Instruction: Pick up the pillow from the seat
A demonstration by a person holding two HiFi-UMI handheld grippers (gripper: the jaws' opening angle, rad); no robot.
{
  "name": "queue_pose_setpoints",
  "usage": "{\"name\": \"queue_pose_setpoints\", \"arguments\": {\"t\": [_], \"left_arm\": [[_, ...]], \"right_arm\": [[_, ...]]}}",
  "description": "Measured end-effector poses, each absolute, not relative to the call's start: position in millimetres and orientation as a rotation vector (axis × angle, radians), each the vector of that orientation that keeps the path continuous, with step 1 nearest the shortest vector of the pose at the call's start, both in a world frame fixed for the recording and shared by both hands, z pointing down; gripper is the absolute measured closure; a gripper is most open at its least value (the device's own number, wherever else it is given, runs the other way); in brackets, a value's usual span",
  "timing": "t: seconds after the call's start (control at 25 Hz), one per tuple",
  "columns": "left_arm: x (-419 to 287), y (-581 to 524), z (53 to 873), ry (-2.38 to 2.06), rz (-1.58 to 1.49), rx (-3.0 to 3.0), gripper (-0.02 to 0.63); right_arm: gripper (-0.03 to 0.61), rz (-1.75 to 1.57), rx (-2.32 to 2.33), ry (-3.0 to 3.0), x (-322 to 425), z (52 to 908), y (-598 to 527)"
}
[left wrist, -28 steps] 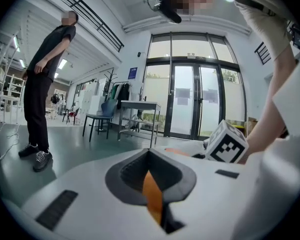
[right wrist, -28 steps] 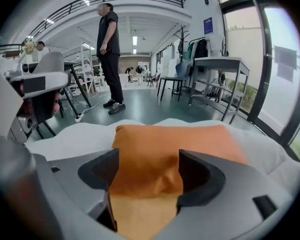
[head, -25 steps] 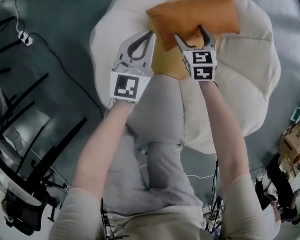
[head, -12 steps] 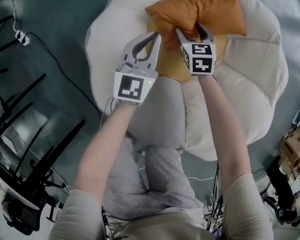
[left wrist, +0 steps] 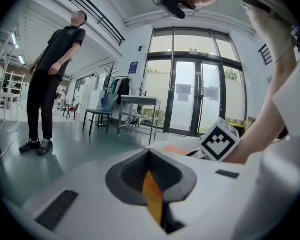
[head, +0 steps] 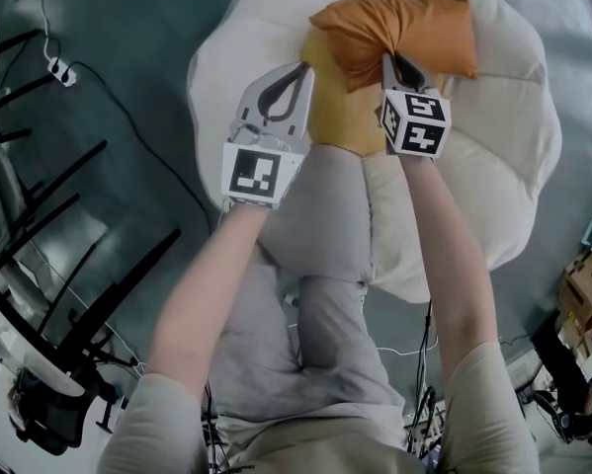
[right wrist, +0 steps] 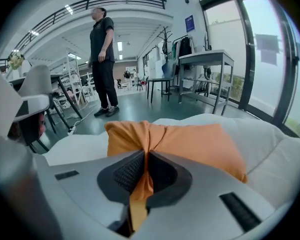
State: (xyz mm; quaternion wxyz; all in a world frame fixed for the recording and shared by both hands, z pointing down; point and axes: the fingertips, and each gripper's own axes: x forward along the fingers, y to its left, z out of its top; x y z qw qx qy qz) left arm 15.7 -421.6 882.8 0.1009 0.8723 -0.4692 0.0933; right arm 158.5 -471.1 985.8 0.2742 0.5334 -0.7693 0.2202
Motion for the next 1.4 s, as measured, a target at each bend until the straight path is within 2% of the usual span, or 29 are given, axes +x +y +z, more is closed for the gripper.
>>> {"name": "queue_pose_setpoints", "arguments": {"t": [0.36,0.88,1.4], "left_arm": [[17.3,-416.0,781.8,-1.373,0.266,2.616,0.604],[-9.5,-426.2,532.5,-1.42,0.132,2.729,0.604],[7.9,-369.1,296.8,-1.443,0.046,2.896,0.604]], "right_arm": [[0.557,0.611,1.496,-2.199,158.1,855.3,-452.1],[0.558,0.408,1.711,-2.329,157.2,539.1,-432.3],[0.558,0.069,1.809,-2.435,169.9,275.0,-368.2]]}}
